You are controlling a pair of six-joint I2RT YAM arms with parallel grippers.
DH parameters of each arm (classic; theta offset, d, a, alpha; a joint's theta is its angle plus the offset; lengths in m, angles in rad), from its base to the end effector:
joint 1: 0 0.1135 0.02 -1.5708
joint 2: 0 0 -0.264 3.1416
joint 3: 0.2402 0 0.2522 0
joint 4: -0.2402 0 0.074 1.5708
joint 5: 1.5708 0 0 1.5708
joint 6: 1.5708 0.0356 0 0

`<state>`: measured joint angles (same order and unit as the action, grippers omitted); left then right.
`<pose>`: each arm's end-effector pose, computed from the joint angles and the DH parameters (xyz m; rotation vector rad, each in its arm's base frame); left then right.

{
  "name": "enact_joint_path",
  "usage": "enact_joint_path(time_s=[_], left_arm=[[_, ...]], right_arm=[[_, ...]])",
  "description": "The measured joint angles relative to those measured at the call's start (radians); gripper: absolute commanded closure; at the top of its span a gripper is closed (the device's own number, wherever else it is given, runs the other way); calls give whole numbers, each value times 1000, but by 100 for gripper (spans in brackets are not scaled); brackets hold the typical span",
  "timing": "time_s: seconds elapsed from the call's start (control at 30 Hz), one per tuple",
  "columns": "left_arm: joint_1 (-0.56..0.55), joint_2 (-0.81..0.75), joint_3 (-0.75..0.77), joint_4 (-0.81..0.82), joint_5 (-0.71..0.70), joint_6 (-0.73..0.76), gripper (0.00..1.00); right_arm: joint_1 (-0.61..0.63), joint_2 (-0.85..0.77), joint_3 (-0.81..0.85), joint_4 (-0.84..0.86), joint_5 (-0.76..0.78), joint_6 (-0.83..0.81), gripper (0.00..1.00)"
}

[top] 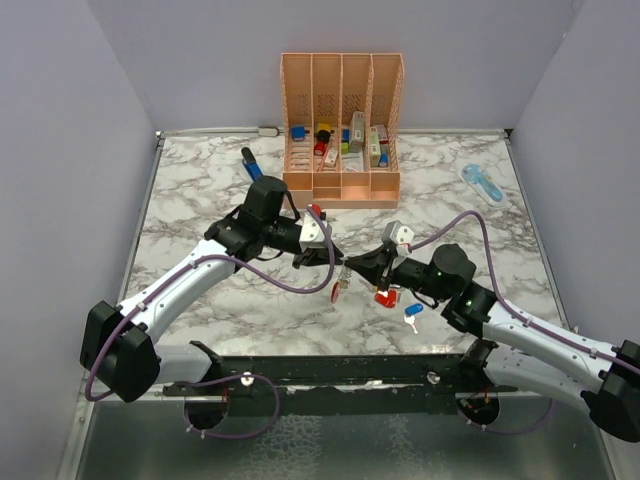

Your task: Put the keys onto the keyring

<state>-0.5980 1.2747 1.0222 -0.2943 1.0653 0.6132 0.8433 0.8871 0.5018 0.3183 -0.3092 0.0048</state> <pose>0.2082 -0.1795 0.3155 1.5803 1.1897 -1.0988 0.1319 0.1644 0.2745 -0.9155 1.4475 0.8928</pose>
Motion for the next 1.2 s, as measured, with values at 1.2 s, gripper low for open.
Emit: enact_joint_path(time_s=[1.2], left_arm=[[-7,20,-14,24,-2,-40,86]], right_arm=[[-3,14,0,12,0,9,99]])
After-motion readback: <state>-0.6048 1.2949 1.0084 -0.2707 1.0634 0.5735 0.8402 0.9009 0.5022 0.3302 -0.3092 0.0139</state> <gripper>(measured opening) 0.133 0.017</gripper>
